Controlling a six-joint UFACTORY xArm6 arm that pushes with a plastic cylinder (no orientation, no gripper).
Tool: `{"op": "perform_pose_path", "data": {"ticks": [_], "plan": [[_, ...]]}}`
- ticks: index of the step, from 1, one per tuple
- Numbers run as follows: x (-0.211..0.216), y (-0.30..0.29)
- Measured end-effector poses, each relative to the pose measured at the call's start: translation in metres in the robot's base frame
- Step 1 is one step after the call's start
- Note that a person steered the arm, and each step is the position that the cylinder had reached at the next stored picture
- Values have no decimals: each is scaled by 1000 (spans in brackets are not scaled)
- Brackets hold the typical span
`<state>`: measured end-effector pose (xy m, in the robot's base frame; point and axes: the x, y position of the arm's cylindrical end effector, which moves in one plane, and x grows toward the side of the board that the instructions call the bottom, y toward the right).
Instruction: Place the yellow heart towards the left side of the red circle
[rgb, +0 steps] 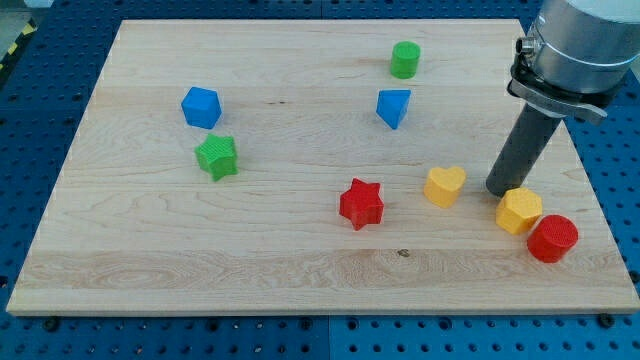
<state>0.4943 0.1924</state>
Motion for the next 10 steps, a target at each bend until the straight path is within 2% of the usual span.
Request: {"op": "perform_pose_path", "data": {"ticks": [1, 2, 6, 8, 10], "plan": [[-28, -16], [-34, -20], [-55, -106], [-25, -75], [-16, -68]]}}
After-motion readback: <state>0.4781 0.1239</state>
